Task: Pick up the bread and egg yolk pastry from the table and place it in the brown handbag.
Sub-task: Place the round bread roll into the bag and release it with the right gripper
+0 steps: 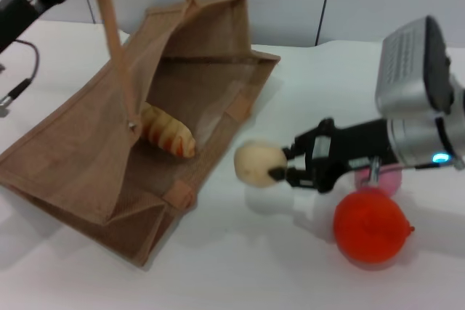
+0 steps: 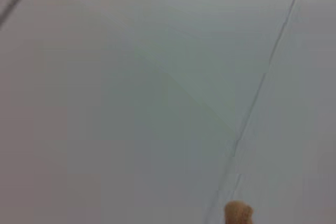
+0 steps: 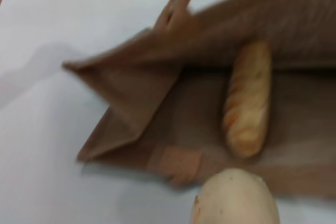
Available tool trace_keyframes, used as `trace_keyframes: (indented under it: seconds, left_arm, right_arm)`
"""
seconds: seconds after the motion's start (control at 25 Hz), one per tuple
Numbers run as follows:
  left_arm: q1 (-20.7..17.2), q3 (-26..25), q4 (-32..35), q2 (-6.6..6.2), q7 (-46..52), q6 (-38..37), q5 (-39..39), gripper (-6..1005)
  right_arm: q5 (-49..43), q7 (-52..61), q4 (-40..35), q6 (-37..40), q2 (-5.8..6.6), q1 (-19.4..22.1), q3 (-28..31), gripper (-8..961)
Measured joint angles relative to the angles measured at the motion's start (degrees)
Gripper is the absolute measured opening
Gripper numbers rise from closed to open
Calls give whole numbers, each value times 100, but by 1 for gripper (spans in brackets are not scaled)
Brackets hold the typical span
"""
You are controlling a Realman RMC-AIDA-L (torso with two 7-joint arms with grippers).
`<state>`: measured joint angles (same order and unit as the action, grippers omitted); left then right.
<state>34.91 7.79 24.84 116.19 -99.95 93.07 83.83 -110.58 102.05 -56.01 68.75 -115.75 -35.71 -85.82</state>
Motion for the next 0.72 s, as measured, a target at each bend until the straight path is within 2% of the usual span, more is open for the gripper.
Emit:
trace_keyframes:
  seconds: [0.16, 0.36, 0.48, 0.72]
  left_arm:
    - [269, 222, -103, 0, 29, 60, -85, 211]
    - [561, 534, -109, 3, 155, 235, -87, 213]
    - [682, 626, -111, 5, 213, 402, -87, 214]
    - [768, 647, -111, 7, 335, 719, -63, 216]
  right_arm:
    - [187, 5, -122, -171, -2, -104, 107, 341]
    - [318, 22, 117, -802, -37, -484, -69, 299]
    - [597, 26, 386, -1366, -49, -729, -503, 285]
    - [1063, 189, 831, -2767, -52, -1117, -1766, 267]
